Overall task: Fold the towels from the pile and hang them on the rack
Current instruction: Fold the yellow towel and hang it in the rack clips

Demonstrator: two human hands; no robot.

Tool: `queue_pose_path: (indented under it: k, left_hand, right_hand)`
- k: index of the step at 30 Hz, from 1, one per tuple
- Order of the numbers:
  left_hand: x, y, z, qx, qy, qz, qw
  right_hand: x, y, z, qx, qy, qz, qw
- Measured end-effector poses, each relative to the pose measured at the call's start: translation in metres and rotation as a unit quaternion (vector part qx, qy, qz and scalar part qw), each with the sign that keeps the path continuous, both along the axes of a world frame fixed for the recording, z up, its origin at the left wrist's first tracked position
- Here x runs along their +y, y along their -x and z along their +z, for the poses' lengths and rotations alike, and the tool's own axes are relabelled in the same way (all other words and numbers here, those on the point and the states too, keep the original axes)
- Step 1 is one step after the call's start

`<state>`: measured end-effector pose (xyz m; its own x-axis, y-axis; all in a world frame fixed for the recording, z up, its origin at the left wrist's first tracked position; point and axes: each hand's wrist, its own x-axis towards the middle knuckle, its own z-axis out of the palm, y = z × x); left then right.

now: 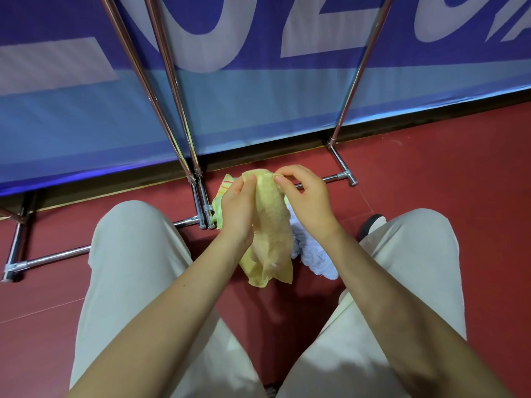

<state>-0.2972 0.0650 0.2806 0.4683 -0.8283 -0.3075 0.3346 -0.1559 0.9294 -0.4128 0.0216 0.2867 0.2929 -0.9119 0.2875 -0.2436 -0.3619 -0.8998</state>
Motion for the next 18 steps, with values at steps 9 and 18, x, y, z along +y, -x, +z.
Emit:
queue_pose_path:
  k: [9,18]
  left_hand:
    - [0.01,0.01,0.011,0.033,0.029,-0.107,0.993]
    - [0.01,0.016,0.003,0.024,0.009,-0.116,0.993]
  right_hand:
    - [0.01,-0.002,0.004,-0.079,-0.074,-0.009,0.994]
    - [0.006,0.004,-0.004,-0.057,-0.108,-0.045,0.992]
